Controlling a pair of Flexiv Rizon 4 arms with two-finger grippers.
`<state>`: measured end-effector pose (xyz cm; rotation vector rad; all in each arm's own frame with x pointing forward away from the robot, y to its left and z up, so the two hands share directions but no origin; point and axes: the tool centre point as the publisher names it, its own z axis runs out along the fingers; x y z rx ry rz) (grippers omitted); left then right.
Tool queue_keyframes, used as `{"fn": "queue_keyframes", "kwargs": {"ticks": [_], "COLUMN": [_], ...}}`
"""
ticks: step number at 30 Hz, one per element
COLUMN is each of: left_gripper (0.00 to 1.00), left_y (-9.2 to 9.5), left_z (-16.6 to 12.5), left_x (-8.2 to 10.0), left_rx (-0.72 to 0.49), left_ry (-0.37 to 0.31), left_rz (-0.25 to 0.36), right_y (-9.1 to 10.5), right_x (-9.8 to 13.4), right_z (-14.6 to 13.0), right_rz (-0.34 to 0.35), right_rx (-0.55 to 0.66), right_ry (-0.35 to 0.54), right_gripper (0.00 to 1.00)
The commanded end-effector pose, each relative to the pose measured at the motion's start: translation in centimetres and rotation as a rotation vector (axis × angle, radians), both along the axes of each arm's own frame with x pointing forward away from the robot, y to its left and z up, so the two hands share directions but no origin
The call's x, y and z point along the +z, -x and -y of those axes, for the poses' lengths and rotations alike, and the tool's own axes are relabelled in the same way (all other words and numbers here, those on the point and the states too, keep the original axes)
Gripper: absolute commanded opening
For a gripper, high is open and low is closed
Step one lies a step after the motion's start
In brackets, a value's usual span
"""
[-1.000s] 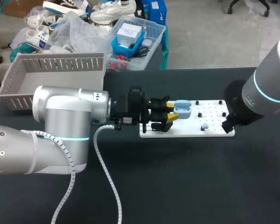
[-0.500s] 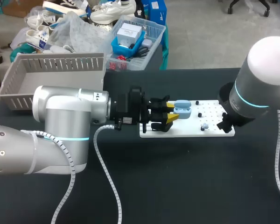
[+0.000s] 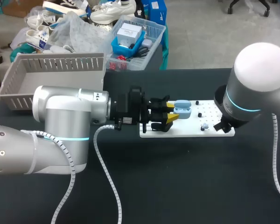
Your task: Pick up each earbud case from the left stands, insert the matching earbuds, close the lid, and place the case in the box.
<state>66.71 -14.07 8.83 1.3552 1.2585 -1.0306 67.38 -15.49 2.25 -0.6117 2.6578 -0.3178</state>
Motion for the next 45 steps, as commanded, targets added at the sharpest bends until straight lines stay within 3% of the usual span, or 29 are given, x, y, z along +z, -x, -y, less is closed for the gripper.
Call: {"fn": "queue_keyframes", "kwargs": {"ticks": [1,16,25,32,38,45], "left_gripper": [0.0,0.0,0.0,0.0,0.0,0.0], "left_y": [-0.05,-0.05,-0.05,-0.05,-0.05,-0.05], "left_z": [0.02,0.02,0.02,0.02,0.02,0.02], "left_x": [-0.03,-0.03,-0.03,-0.03,-0.03,-0.03], "left_rx": [-0.001,-0.001,-0.001,-0.001,-0.001,-0.001], "left_ry": [0.0,0.0,0.0,0.0,0.0,0.0], "left_rz": [0.0,0.0,0.0,0.0,0.0,0.0], "right_y": [-0.14,-0.16,-0.26,-0.37,-0.45,-0.39], "right_x": [-0.37,-0.59,-0.71,-0.75,-0.8,-0.41], "right_z": [-0.16,-0.19,-0.15,-0.17,-0.21,-0.37], "right_rz": [0.005,0.002,0.001,0.003,0.002,0.003], "right_rx": [-0.001,0.01,0.009,0.01,0.012,0.015], "right_ry": [0.005,0.011,0.012,0.012,0.012,0.013], "right_gripper": [0.37,0.34,0.24,0.24,0.0,0.0]}}
